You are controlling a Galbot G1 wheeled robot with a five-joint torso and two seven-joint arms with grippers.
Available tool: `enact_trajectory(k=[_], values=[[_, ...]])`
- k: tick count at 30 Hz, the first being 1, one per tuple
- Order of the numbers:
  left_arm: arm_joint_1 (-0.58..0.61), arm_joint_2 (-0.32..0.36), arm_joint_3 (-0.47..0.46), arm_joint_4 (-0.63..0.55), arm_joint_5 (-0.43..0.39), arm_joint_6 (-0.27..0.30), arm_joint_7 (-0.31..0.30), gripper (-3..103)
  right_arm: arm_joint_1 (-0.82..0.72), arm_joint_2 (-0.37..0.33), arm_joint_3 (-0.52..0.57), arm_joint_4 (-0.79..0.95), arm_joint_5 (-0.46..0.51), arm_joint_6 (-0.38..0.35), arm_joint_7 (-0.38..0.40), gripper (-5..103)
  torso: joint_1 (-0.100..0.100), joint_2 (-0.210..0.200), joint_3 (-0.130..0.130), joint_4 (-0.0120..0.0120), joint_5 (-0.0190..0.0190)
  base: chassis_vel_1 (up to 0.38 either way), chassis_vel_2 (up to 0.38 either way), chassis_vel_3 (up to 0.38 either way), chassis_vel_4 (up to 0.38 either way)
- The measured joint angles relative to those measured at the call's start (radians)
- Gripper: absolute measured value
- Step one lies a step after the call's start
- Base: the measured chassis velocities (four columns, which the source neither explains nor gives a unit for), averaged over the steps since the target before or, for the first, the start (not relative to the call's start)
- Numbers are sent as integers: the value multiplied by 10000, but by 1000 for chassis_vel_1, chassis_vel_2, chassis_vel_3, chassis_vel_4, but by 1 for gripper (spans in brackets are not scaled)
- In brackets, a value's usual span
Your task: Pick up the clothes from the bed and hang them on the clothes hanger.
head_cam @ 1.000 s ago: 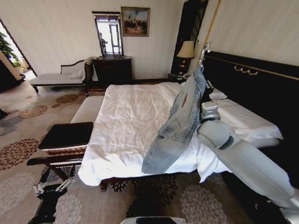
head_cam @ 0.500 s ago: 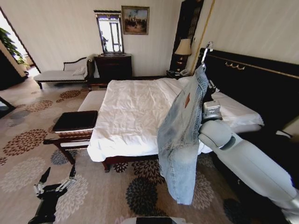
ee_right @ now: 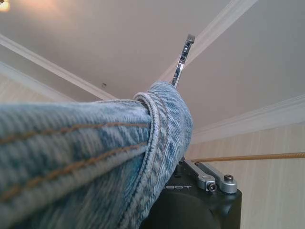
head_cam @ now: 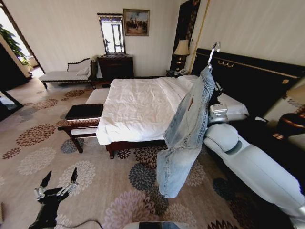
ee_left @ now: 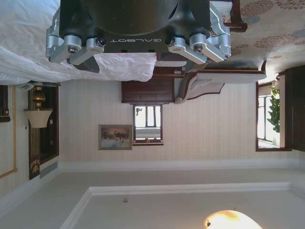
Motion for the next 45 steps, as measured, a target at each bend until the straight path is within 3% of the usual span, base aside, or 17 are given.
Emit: enact_trajectory(k=[12,21,45], values=[[-3,1,1,0,0,0,0,100,-1228,183,735,185,-412,104,-110,21,35,-16,14,8,0,30,-20,-36,38],[-1,2,0,0,0,0,0,100,-2550,432,1504,343,-935,263,-233,21,1,-2,0,0,0,-30,-6,0,-34],[-1,1,1,0,0,0,0,100,-2846,392,1983,441,-915,283,-250,21,11,-7,4,-1,0,-89,-94,-86,-88]])
